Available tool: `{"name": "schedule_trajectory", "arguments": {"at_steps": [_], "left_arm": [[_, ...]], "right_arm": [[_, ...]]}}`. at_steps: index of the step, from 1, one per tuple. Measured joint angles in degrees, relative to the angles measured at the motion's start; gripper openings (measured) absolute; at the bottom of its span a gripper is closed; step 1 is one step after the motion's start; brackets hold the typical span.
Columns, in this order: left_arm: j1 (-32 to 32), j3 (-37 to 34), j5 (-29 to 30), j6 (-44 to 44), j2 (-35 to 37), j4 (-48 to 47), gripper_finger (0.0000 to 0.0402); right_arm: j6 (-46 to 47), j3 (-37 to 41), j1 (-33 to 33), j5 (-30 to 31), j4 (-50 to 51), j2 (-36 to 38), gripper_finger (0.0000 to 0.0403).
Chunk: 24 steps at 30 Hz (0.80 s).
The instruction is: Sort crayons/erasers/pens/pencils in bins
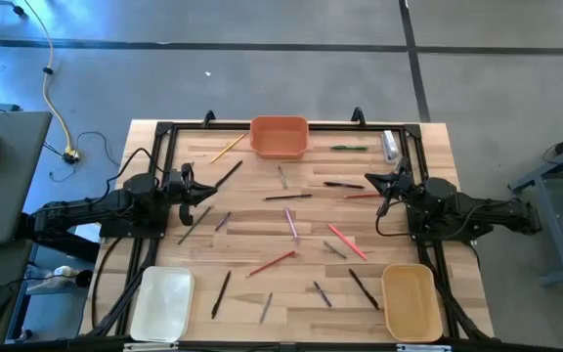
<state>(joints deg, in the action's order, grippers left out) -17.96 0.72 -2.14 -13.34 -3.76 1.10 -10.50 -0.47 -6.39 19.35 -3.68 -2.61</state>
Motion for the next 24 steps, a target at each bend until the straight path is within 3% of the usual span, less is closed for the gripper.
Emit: {"name": "schedule_trajectory", "arguments": {"at_steps": [17,24], "left_arm": [[0.0,0.0,0.0,0.0,0.0,0.0,0.0000],[0.0,0.0,0.0,0.0,0.0,0.0,0.0000]], "right_arm": [[0.2,0.0,0.0,-0.1,-0.5,0.0,0.0000],[8.1,0.0,0.0,-1.9,-1.5,0.0,0.0000]]}}
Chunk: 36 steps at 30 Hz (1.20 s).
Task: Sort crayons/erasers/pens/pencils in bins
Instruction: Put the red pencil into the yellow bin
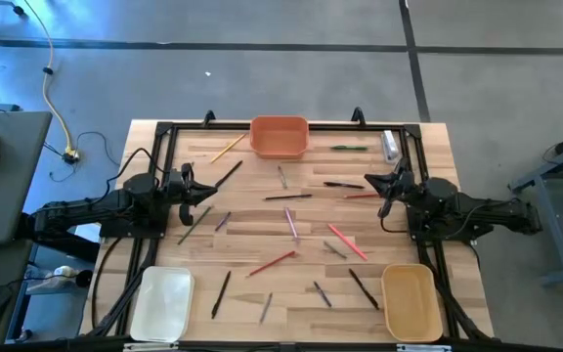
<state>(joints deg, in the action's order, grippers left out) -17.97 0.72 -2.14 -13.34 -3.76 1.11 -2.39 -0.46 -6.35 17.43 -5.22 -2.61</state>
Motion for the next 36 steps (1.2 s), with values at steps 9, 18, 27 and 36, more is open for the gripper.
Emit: {"name": "schedule_trajectory", "arguments": {"at_steps": [9,18,27,36], "left_arm": [[0.0,0.0,0.0,0.0,0.0,0.0,0.0000],[0.0,0.0,0.0,0.0,0.0,0.0,0.0000],[0.0,0.0,0.0,0.0,0.0,0.0,0.0000],[0.0,0.0,0.0,0.0,0.0,0.0,0.0000]], "right_arm": [[9.3,0.0,0.0,0.0,-0.6,0.0,0.0000],[6.6,-1.1,0.0,-1.5,-7.2,-0.4,0.0000],[1.4,-9.3,0.0,-0.8,-3.8,-10.4,0.0000],[4.0,-15.8,0.0,-1.1,2.5,-23.0,0.0000]]}}
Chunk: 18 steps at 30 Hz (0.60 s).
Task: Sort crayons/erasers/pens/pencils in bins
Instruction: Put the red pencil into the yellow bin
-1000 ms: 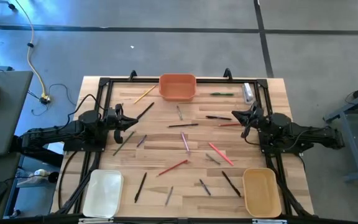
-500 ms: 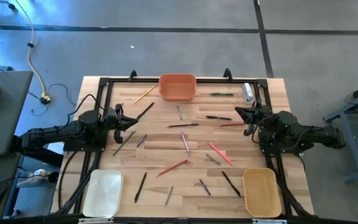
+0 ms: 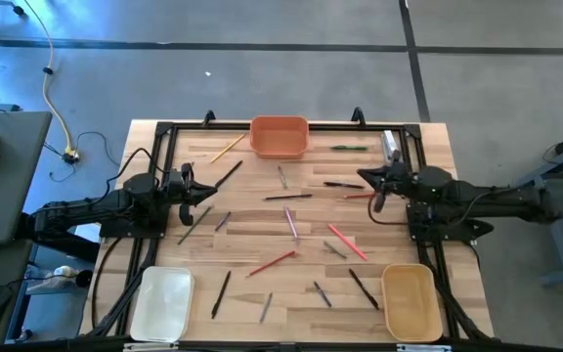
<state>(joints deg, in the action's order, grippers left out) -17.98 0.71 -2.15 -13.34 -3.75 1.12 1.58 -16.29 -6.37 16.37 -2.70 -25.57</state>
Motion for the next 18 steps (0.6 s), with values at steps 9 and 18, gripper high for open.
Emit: {"name": "schedule_trajectory", "arguments": {"at_steps": [9,18], "left_arm": [[0.0,0.0,0.0,0.0,0.0,0.0,0.0000],[0.0,0.0,0.0,0.0,0.0,0.0,0.0000]], "right_arm": [[6.1,-12.8,0.0,-0.5,18.8,-9.4,0.0000],[7.6,-21.3,0.0,-0.5,31.7,-19.9,0.0000]]}}
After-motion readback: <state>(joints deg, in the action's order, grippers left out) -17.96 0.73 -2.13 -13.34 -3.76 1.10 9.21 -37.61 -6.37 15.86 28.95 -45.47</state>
